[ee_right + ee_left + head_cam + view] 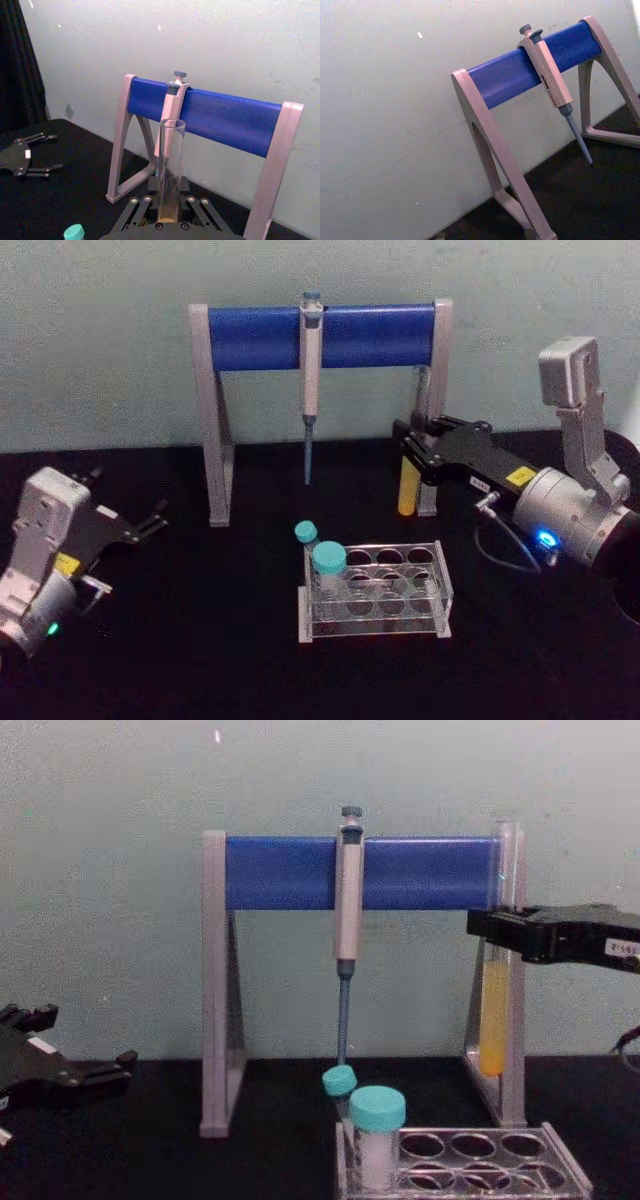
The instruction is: Pick up the test tube from the test tube rack, shake it, then place it back into the test tube rack.
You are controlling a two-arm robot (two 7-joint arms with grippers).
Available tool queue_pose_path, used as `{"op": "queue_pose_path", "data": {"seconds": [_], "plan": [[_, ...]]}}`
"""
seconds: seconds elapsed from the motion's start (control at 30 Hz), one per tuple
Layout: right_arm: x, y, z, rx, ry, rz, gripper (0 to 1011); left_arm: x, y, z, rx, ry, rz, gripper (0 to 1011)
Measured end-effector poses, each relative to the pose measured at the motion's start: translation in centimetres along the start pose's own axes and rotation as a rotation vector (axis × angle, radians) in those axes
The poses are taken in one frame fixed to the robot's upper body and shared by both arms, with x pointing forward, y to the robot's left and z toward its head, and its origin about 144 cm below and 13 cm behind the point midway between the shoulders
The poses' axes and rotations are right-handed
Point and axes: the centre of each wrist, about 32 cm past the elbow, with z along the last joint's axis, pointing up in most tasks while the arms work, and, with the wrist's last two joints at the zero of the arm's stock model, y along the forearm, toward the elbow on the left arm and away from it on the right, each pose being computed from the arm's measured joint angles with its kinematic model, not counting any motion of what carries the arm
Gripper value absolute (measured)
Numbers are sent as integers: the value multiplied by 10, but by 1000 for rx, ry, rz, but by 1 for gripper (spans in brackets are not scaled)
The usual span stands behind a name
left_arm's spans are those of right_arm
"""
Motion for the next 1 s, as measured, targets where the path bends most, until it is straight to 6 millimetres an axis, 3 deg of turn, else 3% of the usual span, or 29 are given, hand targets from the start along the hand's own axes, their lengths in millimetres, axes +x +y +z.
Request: {"op": "queue_pose_path", "data": {"seconds": [0.5,1.0], "plan": [[-3,-2,-1,8,10,5,235,0,0,0,0,0,0,1010],[-19,-19,-3,16,46,48,235,0,0,0,0,0,0,1010]]}}
